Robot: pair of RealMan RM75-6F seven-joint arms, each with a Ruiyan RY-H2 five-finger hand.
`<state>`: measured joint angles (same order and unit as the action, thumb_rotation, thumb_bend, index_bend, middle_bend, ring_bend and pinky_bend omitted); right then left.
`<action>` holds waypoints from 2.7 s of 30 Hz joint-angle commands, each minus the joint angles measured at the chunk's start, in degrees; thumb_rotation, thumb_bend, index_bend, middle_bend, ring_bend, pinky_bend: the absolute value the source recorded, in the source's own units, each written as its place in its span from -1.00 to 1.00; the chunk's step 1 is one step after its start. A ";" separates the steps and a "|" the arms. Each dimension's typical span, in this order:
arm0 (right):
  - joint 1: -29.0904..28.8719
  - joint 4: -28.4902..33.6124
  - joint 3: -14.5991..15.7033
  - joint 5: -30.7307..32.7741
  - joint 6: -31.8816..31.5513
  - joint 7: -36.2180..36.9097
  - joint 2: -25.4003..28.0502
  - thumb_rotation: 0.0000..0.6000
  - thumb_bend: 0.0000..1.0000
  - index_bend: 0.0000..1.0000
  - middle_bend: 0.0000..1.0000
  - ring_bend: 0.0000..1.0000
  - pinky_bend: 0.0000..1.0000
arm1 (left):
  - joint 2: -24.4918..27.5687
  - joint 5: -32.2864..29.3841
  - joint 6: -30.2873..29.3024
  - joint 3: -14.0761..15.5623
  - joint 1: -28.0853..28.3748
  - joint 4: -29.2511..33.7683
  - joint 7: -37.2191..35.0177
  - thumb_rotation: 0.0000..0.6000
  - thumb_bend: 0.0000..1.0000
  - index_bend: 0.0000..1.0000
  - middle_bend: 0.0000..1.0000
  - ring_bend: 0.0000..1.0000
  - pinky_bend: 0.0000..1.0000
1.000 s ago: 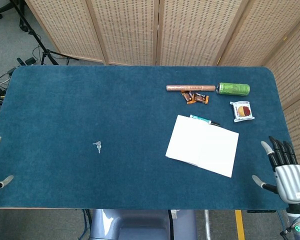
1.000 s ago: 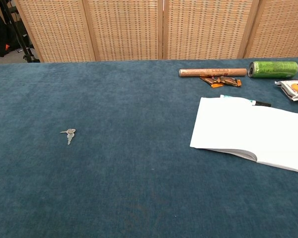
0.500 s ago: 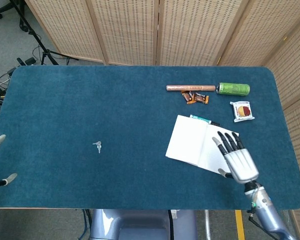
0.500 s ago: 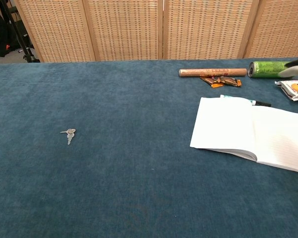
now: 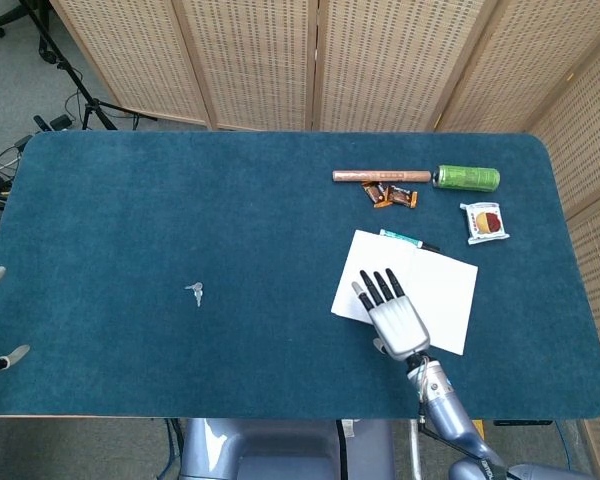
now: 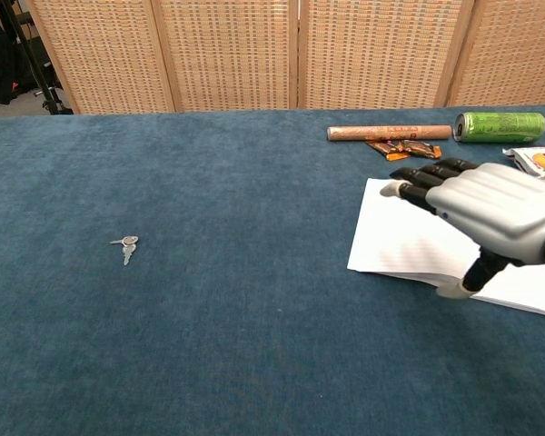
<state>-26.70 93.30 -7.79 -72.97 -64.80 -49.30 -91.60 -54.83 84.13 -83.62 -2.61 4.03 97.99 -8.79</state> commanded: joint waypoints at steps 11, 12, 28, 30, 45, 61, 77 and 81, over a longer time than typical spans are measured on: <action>-3.09 -6.42 -0.23 5.91 -2.65 -8.56 -7.96 1.00 -0.41 -1.00 -1.00 -1.00 -1.00 | 0.53 0.32 -0.06 0.10 -0.05 -0.51 -1.77 1.00 -1.00 -1.00 -1.00 -1.00 -1.00; -3.18 -6.56 -0.20 5.98 -2.76 -8.61 -8.04 1.00 -0.34 -1.00 -1.00 -1.00 -1.00 | 0.53 0.32 -0.06 0.10 -0.05 -0.51 -1.75 1.00 -1.00 -1.00 -1.00 -1.00 -1.00; -4.20 -9.90 1.36 7.10 -3.46 -9.12 -10.62 1.00 -0.27 -1.00 -1.00 -1.00 -1.00 | 0.70 0.47 -0.47 0.17 -0.26 -0.55 -2.33 1.00 -1.00 -1.00 -1.00 -1.00 -1.00; -4.40 -10.55 1.31 7.22 -3.65 -9.44 -11.03 1.00 -0.27 -1.00 -1.00 -1.00 -1.00 | 0.75 0.38 -0.46 0.13 -0.27 -0.64 -2.61 1.00 -1.00 -1.00 -1.00 -1.00 -1.00; -5.14 -13.66 1.34 8.91 -4.50 -11.67 -13.09 1.00 -0.27 -1.00 -1.00 -1.00 -1.00 | 1.19 0.63 -0.65 0.15 -0.39 -1.00 -4.15 1.00 -1.00 -1.00 -1.00 -1.00 -1.00; -5.61 -17.10 0.74 9.43 -5.70 -11.77 -14.87 1.00 0.29 -1.00 -0.98 -1.00 -0.95 | 1.36 0.77 -0.52 0.19 -0.30 -1.11 -4.63 1.00 -1.00 -1.00 -1.00 -1.00 -1.00; -0.74 -16.13 -1.14 5.95 -6.88 15.64 -12.39 1.00 0.84 -0.91 -0.85 -0.82 -0.65 | 1.59 1.31 -1.02 0.42 -0.59 -1.17 -5.51 1.00 -1.00 -1.00 -1.00 -1.00 -1.00; 1.61 -14.06 -1.52 4.44 -7.67 26.06 -10.01 1.00 0.95 -0.88 -0.85 -0.82 -0.63 | 1.64 2.07 -1.84 0.66 -0.98 -1.37 -6.12 1.00 -1.00 -1.00 -1.00 -1.00 -1.00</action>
<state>-27.75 77.14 -8.60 -66.86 -71.38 -31.54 -103.90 -53.19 86.08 -85.35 -2.02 3.15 96.68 -14.80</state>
